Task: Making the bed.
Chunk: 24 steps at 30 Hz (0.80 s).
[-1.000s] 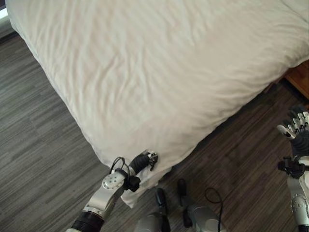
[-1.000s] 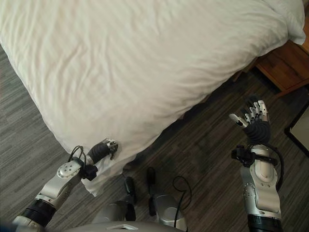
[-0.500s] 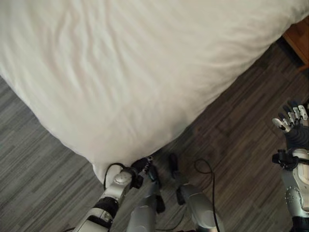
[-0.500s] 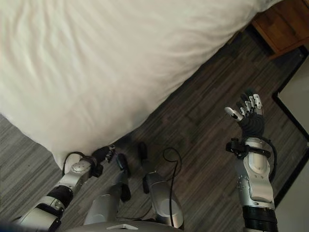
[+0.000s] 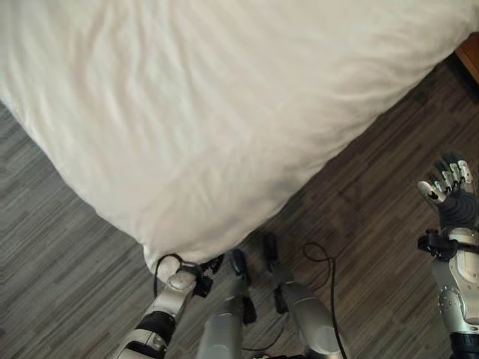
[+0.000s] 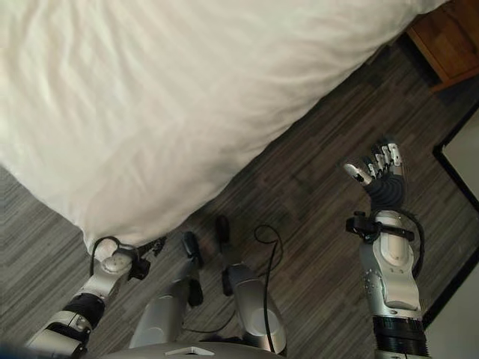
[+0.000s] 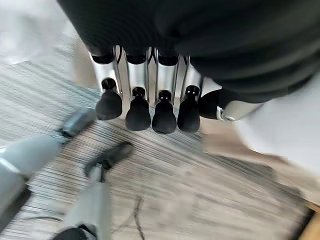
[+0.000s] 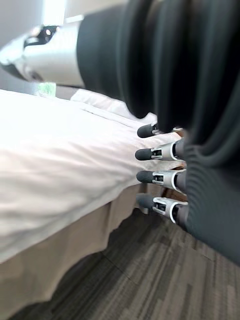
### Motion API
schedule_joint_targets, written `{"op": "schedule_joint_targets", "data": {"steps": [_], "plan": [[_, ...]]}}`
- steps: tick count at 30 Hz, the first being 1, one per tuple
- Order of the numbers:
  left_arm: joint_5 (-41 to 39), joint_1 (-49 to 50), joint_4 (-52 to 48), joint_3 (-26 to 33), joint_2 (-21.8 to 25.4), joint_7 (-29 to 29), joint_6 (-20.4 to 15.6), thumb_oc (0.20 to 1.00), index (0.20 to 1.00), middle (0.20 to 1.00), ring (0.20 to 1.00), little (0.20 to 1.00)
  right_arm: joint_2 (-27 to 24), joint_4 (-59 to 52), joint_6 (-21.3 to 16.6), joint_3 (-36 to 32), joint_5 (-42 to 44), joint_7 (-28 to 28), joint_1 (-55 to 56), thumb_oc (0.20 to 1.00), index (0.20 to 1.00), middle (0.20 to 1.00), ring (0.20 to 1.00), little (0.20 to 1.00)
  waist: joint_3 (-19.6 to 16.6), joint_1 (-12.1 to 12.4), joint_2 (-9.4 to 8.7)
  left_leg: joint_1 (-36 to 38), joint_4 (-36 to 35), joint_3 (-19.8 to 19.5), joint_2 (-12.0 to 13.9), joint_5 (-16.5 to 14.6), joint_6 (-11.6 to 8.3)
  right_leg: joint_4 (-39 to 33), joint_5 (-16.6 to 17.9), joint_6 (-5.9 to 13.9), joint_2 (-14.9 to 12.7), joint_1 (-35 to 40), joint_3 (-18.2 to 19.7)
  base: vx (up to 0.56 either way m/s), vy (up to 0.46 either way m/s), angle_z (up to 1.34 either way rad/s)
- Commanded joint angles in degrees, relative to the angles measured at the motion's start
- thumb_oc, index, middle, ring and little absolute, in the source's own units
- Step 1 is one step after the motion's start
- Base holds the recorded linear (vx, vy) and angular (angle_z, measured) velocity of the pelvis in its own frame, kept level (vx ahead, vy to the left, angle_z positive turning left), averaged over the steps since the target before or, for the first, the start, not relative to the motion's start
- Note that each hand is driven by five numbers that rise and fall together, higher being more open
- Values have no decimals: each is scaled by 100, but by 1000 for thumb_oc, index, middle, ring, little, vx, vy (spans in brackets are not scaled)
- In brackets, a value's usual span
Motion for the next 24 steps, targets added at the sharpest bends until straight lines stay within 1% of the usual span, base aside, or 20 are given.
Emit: {"op": "schedule_joint_targets", "data": {"steps": [1, 3, 6, 7, 8, 9, 10, 11, 12, 13, 17, 19, 20, 21, 22, 24], "plan": [[-253, -387, -17, -245, -142, -228, -223, 200, 200, 200, 200, 200, -19, -244, -286, -326, -125, 47, 158, 1000, 1000, 1000, 1000, 1000, -329, -26, 134, 302, 42, -264, 10, -275, -152, 71, -456, 446, -100, 469, -214, -22, 12, 15], [-465, -513, -285, -552, -269, -390, -199, 200, 200, 200, 200, 200, -3, -223, -276, -309, -108, 31, 177, 1000, 1000, 1000, 1000, 1000, -337, -54, 147, 363, 42, -277, -3, -288, -148, 71, -462, 447, -112, 531, -213, -30, 7, 9], [-840, -577, -552, -1065, -448, -752, -47, 200, 200, 200, 200, 200, 35, -224, -252, -290, -109, 5, 199, 1000, 1000, 1000, 1000, 1000, -339, -94, 180, 485, 42, -285, -19, -315, -134, 71, -480, 447, -128, 652, -196, -26, 3, 5], [-840, -577, -552, -1065, -448, -752, -47, 200, 200, 200, 200, 200, 35, -224, -252, -290, -109, 5, 199, 1000, 1000, 1000, 1000, 1000, -339, -94, 180, 485, 42, -285, -19, -315, -134, 71, -480, 447, -128, 652, -196, -32, -8, 0], [-821, -616, -633, -1467, -534, -1036, 60, 200, 200, 200, 200, 200, 63, -212, -228, -282, -106, -5, 202, 1000, 1000, 1000, 1000, 1000, -347, -117, 218, 561, 42, -288, -34, -335, -122, 78, -507, 441, -142, 731, -178, -31, -5, 0], [-781, -608, -708, -1668, -558, -1153, 112, 200, 200, 200, 200, 200, 78, -185, -214, -282, -98, -16, 208, 1000, 1000, 1000, 1000, 1000, -352, -126, 258, 624, 42, -289, -42, -353, -110, 157, -553, 437, -150, 758, -176, -59, 3, 1], [-661, -642, -789, -1951, -575, -1277, 136, 200, 200, 200, 200, 200, 71, -143, -196, -259, -112, -40, 203, 1000, 1000, 1000, 1000, 1000, -378, -151, 339, 716, 42, -284, -50, -383, -92, 304, -640, 425, -161, 781, -153, -46, 16, 2], [-577, -629, -845, -2074, -566, -1359, 157, 200, 200, 200, 200, 200, 74, -111, -189, -255, -117, -50, 210, 1000, 1000, 1000, 1000, 1000, -384, -148, 392, 782, 42, -290, -54, -400, -81, 429, -703, 415, -166, 787, -144, -39, 14, 4], [-574, -624, -852, -2078, -566, -1361, 161, 200, 200, 200, 200, 200, 74, -111, -189, -259, -117, -51, 215, 1000, 1000, 1000, 1000, 1000, -377, -144, 393, 794, 42, -292, -54, -404, -81, 457, -721, 415, -166, 786, -146, -25, 14, 5], [-438, -601, -913, -2190, -526, -1448, 171, 200, 200, 200, 200, 200, 88, -62, -176, -253, -134, -73, 210, 1000, 1000, 1000, 1000, 1000, -396, -142, 461, 887, 42, -292, -55, -428, -73, 605, -817, 405, -174, 807, -142, -23, 15, 5], [-273, -296, -1080, -2221, -222, -1641, 135, 200, 200, 200, 200, 200, 47, 88, -113, -233, -221, -22, 251, 1000, 1000, 1000, 1000, 1000, -468, -132, 653, 1180, 42, -303, -94, -493, -50, 968, -1057, 370, -203, 913, -148, -31, 20, 3], [-293, -44, -1270, -2076, 79, -1734, 113, 200, 200, 200, 200, 200, 15, 177, -80, -252, -299, -9, 296, 1000, 1000, 1000, 1000, 1000, -569, -124, 735, 1378, 42, -346, -116, -526, -55, 985, -1125, 359, -232, 1120, -178, 8, -7, 6], [-477, 109, -1457, -1950, 281, -1783, 111, 200, 200, 200, 200, 200, -21, 215, -63, -283, -342, 11, 321, 1000, 1000, 1000, 1000, 1000, -654, -118, 774, 1466, 42, -386, -127, -529, -60, 942, -1142, 354, -248, 1250, -212, 37, -20, 8], [-838, 292, -1717, -1798, 486, -1844, 146, 200, 200, 200, 200, 200, -35, 245, -54, -336, -373, 10, 354, 1000, 1000, 1000, 1000, 1000, -747, -110, 809, 1550, 42, -427, -140, -531, -65, 898, -1146, 355, -259, 1383, -253, 46, -21, 9], [-1049, 427, -1881, -1715, 605, -1898, 171, 200, 200, 200, 200, 200, -38, 257, -45, -373, -381, 40, 372, 1000, 1000, 1000, 1000, 1000, -835, -103, 835, 1605, 42, -443, -148, -543, -67, 862, -1143, 357, -267, 1468, -264, 30, -26, 14], [-1805, 778, -2242, -1292, 807, -1916, 203, 200, 200, 200, 200, 200, -15, 279, -49, -459, -424, 68, 420, 1000, 1000, 1000, 1000, 1000, -1024, -68, 855, 1722, 42, -508, -163, -549, -78, 751, -1138, 350, -285, 1688, -337, 23, -31, 21]]}}
